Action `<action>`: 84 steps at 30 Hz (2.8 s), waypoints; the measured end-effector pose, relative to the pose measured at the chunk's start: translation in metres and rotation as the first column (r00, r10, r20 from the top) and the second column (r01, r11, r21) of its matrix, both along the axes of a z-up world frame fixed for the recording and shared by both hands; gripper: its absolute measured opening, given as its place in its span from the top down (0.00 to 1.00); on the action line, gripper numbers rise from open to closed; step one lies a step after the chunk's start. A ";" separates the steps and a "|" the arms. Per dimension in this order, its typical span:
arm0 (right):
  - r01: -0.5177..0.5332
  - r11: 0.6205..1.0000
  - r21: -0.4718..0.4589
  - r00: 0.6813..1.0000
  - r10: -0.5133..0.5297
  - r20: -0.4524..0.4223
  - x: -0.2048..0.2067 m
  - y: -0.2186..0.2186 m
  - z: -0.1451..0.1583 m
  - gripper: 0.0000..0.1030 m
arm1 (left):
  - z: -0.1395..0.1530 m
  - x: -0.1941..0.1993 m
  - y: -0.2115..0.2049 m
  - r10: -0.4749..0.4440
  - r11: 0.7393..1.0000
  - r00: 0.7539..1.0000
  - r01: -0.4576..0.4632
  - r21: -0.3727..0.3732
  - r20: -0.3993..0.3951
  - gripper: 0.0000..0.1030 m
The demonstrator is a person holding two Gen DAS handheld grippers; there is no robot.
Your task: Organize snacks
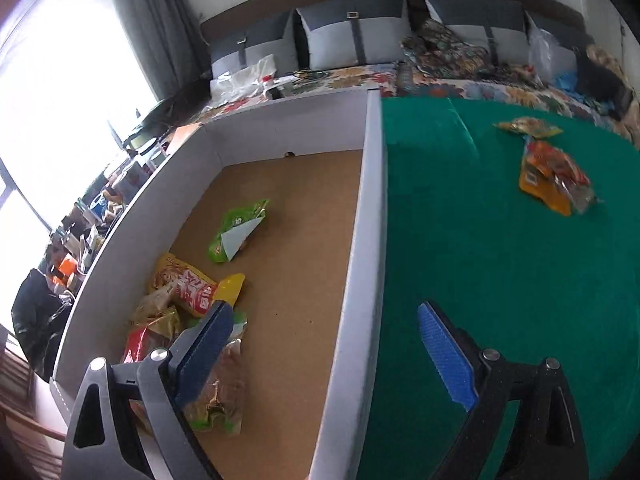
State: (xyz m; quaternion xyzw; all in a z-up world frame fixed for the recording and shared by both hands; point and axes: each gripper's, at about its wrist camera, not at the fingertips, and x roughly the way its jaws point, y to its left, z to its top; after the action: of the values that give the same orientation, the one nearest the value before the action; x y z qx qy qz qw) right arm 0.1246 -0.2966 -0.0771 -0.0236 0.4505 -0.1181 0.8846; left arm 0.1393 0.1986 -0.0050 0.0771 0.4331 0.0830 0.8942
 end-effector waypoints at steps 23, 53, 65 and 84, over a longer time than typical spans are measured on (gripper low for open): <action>0.028 0.992 0.125 0.999 -0.032 0.026 0.012 -0.024 -0.007 0.15 | 0.028 -0.030 -0.019 0.122 0.990 0.983 -0.130 0.052 0.134 0.10; 0.027 0.992 0.126 0.999 -0.031 0.028 0.013 -0.024 -0.008 0.15 | -0.088 0.048 -0.183 -0.163 0.961 0.975 0.122 -0.246 -0.152 0.00; 0.027 0.992 0.127 0.999 -0.031 0.028 0.013 -0.024 -0.008 0.15 | -0.091 0.089 -0.183 -0.136 0.964 0.990 0.121 -0.236 -0.046 0.00; 0.026 0.991 0.128 0.999 -0.030 0.029 0.014 -0.023 -0.009 0.15 | -0.092 0.090 -0.183 -0.134 0.965 0.990 0.120 -0.233 -0.045 0.00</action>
State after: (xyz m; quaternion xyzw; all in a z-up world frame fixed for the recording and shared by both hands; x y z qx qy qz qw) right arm 0.1384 -0.3198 -0.0860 0.0411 0.4437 -0.1019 0.8894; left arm 0.2292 0.0151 -0.0972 0.0033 0.4608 -0.0277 0.8871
